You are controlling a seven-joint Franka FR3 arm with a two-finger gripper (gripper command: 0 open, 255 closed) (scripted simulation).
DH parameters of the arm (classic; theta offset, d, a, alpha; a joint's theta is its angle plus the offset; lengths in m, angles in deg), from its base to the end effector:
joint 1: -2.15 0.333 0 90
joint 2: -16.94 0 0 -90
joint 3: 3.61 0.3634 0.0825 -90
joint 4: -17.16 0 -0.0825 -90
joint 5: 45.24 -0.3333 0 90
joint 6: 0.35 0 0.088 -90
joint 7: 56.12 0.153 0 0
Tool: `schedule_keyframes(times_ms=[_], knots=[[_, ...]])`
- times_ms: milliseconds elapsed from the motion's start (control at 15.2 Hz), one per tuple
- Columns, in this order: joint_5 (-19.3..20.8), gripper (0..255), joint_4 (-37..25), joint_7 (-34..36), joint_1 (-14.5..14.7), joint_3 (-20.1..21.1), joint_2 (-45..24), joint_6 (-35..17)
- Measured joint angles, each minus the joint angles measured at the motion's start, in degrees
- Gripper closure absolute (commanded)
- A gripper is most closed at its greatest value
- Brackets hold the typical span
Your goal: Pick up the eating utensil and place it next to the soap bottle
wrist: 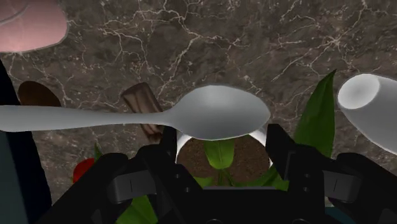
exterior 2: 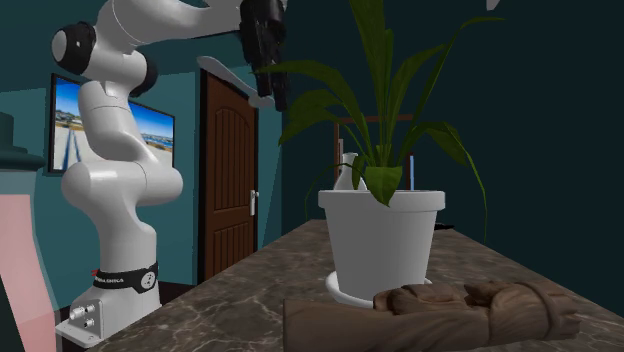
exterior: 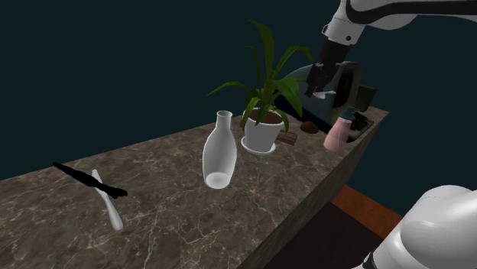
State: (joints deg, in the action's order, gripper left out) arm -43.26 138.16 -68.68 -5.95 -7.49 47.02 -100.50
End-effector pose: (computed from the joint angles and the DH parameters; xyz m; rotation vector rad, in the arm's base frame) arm 0.3259 -0.0811 0.6285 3.0981 0.0308 0.2429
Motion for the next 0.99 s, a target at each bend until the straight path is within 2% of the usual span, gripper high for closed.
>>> schedule_keyframes(times_ms=[528,792,990], knots=[[1.66,255,-5.01,-11.53,-2.92,-9.18,-5.34,-0.67],[1.28,255,-9.68,-17.48,-4.06,-13.81,-10.00,-0.74],[1.15,255,-9.83,-19.59,-4.55,-15.37,-11.17,-1.76]])
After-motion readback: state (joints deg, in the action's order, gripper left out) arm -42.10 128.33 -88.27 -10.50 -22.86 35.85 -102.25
